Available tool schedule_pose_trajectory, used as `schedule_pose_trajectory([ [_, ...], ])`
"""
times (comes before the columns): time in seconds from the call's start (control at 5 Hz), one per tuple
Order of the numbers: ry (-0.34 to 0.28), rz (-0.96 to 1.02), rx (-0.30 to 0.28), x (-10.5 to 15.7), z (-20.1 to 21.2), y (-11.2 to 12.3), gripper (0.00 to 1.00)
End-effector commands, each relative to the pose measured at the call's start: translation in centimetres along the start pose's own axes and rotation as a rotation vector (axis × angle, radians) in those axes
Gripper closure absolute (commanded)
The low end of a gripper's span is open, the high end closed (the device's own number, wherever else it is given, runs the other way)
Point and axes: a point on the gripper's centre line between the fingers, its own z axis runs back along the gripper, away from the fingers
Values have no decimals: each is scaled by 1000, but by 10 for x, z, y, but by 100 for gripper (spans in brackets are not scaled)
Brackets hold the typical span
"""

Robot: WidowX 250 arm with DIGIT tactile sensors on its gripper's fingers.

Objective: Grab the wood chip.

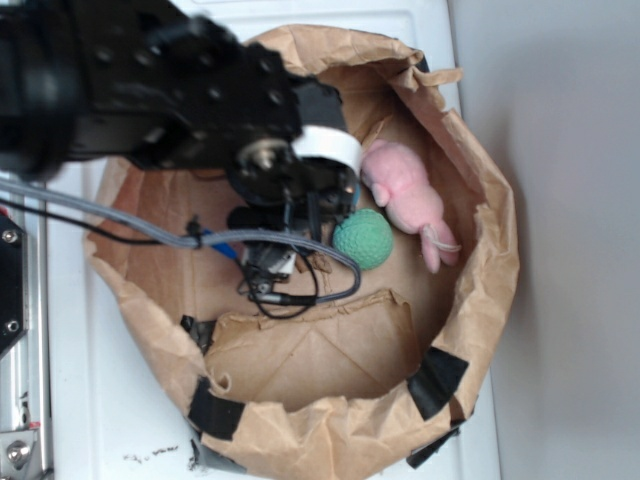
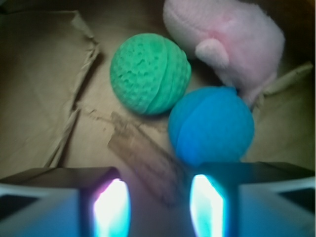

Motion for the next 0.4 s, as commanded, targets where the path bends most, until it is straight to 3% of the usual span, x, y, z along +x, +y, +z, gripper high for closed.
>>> schedule_pose_trajectory([
  [0.0, -33, -40, 48, -16, 6, 0, 0],
  [0.2, -1, -61, 79, -18, -12, -4, 0],
])
